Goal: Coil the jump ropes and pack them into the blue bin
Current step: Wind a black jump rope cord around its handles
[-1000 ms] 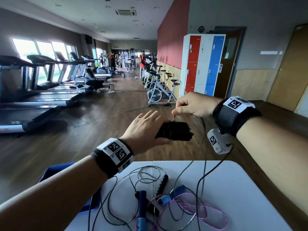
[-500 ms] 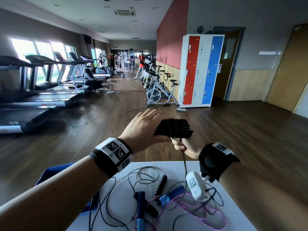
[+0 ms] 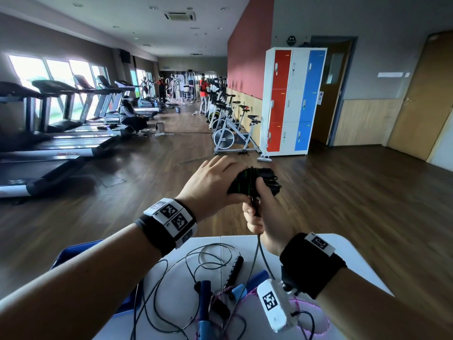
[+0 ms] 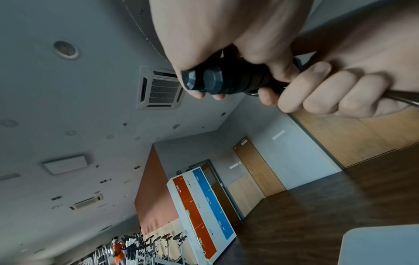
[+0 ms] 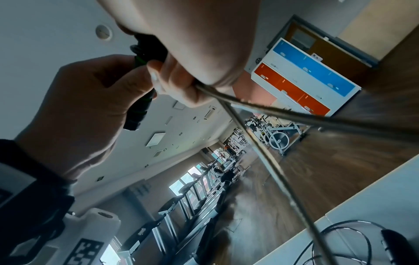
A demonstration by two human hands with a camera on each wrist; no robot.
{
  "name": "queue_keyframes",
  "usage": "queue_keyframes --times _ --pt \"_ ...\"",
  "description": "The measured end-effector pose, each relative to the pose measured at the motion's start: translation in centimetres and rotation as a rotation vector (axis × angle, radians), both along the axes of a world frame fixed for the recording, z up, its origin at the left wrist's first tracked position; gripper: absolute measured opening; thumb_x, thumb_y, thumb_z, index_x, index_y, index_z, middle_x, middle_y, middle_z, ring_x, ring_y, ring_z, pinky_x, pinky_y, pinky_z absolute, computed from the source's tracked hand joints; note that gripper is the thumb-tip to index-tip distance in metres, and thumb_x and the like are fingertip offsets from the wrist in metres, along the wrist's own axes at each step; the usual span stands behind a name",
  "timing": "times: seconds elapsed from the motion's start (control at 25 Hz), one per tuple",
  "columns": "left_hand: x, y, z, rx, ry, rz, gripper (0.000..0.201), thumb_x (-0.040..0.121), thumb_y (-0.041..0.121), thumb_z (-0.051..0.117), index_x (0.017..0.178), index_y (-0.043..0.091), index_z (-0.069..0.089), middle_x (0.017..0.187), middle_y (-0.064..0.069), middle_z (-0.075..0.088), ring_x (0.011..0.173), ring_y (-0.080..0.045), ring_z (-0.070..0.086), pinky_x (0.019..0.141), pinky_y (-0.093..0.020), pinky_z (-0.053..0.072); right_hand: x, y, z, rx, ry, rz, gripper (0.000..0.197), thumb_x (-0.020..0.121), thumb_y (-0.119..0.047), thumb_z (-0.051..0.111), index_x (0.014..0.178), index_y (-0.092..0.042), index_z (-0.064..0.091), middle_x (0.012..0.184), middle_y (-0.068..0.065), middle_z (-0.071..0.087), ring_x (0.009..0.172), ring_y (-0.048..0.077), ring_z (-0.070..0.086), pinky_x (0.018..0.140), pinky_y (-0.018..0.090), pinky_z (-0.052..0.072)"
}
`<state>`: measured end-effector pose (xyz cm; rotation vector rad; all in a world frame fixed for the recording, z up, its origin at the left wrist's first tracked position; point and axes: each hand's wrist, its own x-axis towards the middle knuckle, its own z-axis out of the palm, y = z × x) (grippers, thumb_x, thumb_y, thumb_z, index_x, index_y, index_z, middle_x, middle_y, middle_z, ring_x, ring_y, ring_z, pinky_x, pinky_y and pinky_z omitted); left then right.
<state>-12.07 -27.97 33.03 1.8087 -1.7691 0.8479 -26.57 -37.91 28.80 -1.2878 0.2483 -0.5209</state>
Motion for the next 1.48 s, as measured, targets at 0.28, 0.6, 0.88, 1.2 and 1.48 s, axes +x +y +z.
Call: queue_keyframes --times 0.28,0.6,0.88,1.2,1.48 --pt "0.8 1.6 -0.5 -0.084 -0.167 0.177 0.078 0.090 0.076 0.045 0.135 0.014 0.058 0.121 -0.001 0.065 0.101 -0.026 0.058 0.087 -0.041 0.043 0.6 0.5 0.3 -0.025 -0.091 -0.037 0.055 0.100 -0.063 0.040 0.071 -0.017 0.052 0.065 0.006 0.035 0.044 0.012 0.018 0.040 0.020 0.016" --pt "2.3 1.7 -0.6 -0.074 -0.163 0.161 0.071 0.091 0.073 0.046 0.124 0.014 0.065 0.112 -0.003 0.067 0.093 -0.027 0.063 0.079 -0.042 0.053 0.3 1.5 -0.1 -0.257 0.096 0.030 0.031 0.105 -0.029 0.046 0.086 -0.006 0.054 0.065 -0.001 0.044 0.043 0.009 0.028 0.045 0.030 0.019" --pt "3.9 1.6 -0.5 0.025 -0.128 0.263 0.068 0.087 0.075 0.047 0.127 0.022 0.060 0.112 0.002 0.065 0.094 -0.029 0.059 0.082 -0.044 0.051 -1.1 1.6 -0.3 -0.777 0.166 -0.106 0.022 0.101 -0.014 0.046 0.091 -0.020 0.064 0.058 -0.006 0.052 0.048 0.005 0.045 0.048 0.021 0.037" --pt "4.9 1.7 -1.5 0.074 -0.116 0.237 0.069 0.086 0.071 0.047 0.122 0.015 0.064 0.106 -0.002 0.066 0.095 -0.027 0.058 0.077 -0.041 0.056 -3.3 0.6 7.1 -1.166 0.254 -0.129 0.025 0.099 -0.025 0.057 0.079 -0.015 0.068 0.062 0.006 0.064 0.049 0.005 0.047 0.052 0.029 0.036" --pt "3.6 1.6 -0.9 0.119 -0.115 0.131 0.068 0.086 0.071 0.053 0.126 0.016 0.060 0.111 -0.001 0.064 0.099 -0.027 0.057 0.081 -0.044 0.055 -1.8 -3.4 14.3 -1.459 0.334 -0.155 0.023 0.098 -0.029 0.062 0.080 -0.018 0.071 0.063 -0.007 0.060 0.062 0.010 0.055 0.059 0.029 0.040"
